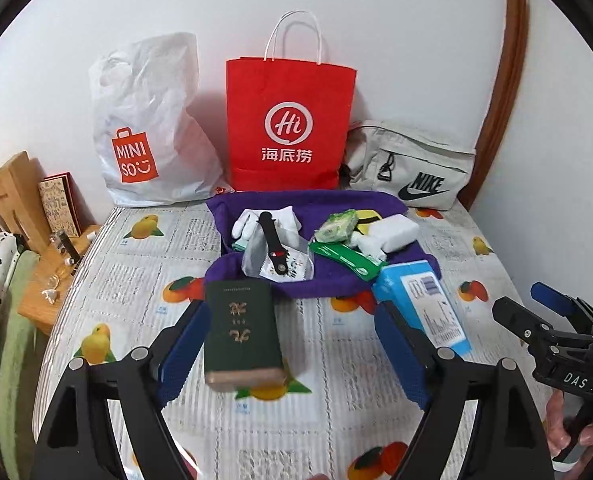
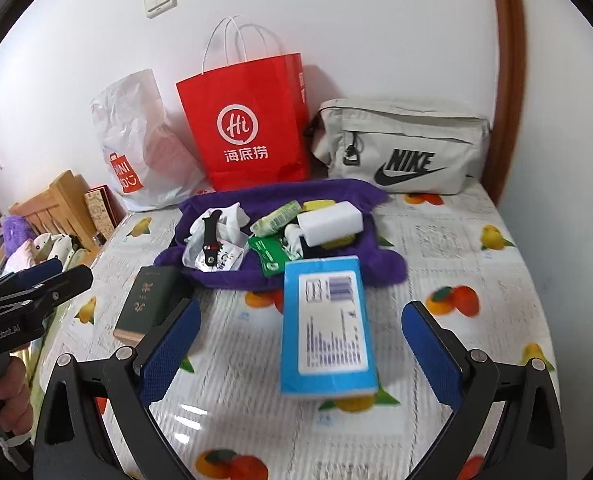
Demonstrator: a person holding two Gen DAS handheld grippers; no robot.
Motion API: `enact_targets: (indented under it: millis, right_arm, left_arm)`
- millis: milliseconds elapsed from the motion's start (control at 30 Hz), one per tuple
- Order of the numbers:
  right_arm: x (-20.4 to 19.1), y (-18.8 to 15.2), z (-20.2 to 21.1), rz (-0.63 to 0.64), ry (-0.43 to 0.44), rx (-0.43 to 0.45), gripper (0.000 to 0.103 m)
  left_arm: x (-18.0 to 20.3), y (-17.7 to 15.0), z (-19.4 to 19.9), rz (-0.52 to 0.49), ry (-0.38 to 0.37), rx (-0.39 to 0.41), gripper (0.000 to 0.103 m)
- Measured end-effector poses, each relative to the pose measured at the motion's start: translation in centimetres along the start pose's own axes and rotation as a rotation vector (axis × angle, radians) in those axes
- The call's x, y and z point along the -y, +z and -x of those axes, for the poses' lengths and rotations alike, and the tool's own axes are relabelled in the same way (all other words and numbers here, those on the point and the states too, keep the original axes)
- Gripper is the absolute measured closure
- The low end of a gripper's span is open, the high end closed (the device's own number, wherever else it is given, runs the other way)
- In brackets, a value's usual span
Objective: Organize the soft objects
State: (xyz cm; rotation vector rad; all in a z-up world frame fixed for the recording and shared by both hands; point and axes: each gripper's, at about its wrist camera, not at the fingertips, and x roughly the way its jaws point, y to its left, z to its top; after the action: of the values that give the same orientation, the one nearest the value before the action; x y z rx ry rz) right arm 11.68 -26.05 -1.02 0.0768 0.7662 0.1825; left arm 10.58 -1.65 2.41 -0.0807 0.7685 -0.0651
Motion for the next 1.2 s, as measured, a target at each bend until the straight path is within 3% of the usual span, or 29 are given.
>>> enact_targets:
  millis: [600,1200]
  right_arm:
    - [-0.3,-4.7,7.3,0.004,-0.057,0.067,0.002]
    - [-0.2,-6.2,8.5,0.0,-0.063,0.087,0.001]
  left_arm:
    - [0.9,-5.0,5.5,0.021,0.012,0.039,0.019]
    - [1.5,-6.2,6.7,0.011,0.013,0.041,0.019]
